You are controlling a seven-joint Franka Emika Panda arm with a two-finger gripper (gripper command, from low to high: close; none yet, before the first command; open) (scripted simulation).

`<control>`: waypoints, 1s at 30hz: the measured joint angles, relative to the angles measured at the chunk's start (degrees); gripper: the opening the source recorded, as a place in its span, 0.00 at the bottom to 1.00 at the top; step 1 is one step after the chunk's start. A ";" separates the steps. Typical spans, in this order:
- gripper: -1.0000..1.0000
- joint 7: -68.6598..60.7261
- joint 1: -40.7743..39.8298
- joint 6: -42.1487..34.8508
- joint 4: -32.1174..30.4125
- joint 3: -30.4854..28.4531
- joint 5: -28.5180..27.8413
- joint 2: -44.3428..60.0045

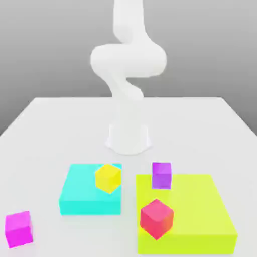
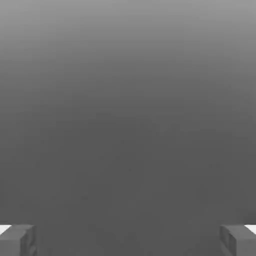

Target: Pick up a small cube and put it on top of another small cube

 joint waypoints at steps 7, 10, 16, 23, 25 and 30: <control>0.50 9.68 -6.45 4.91 -0.81 -0.88 -1.06 14.90; 0.50 13.63 -8.88 6.97 -1.16 -1.60 -1.38 21.12; 0.50 21.04 -12.82 11.09 -1.84 -4.01 -1.31 33.58; 0.50 27.75 -17.98 15.89 -2.64 -6.44 1.47 48.18; 0.50 29.19 -18.94 17.24 -2.85 -7.10 2.95 52.38; 0.50 29.82 -21.39 22.87 -2.17 -6.72 6.69 62.84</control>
